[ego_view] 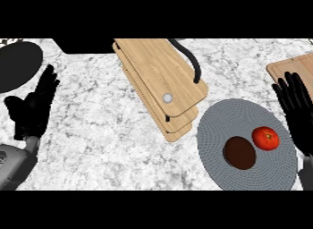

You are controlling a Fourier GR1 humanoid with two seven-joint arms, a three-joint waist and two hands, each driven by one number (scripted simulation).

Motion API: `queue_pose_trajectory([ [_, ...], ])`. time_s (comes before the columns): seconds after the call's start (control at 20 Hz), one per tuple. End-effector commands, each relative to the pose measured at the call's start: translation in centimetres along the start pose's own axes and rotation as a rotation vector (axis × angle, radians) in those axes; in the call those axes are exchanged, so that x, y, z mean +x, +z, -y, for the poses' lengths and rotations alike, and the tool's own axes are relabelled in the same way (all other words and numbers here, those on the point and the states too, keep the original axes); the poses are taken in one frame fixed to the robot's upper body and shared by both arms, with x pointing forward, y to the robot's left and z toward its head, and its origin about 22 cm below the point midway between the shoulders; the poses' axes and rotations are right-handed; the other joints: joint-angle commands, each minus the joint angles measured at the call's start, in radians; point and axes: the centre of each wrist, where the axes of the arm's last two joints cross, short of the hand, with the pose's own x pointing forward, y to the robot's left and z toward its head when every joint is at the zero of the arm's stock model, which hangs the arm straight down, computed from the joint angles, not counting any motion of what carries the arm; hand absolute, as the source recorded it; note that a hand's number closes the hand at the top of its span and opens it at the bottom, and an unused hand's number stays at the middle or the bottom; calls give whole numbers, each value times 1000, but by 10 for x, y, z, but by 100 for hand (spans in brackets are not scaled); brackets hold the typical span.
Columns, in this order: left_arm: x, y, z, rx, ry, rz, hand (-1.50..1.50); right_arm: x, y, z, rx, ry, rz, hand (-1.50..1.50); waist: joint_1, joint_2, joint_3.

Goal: Pick the tomato from the placemat and place it in the tiered shelf

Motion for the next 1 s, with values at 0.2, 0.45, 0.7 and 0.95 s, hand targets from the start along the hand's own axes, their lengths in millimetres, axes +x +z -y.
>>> queue_pose_trajectory([
  [0.2,29,-11,-2,-82,81,16,0,71,-46,78,42,223,114,150,22,-9,-26],
  [0.45,19,0,5,-149,140,-35,0,24,-26,116,-163,30,-111,-150,29,-6,-25],
  [0.7,27,2,8,-129,143,-37,0,48,-32,130,106,-2,-4,-150,12,-11,-26],
  [0.95,22,-2,17,-127,150,-52,0,98,-36,133,300,191,-141,-150,-3,-15,-28],
])
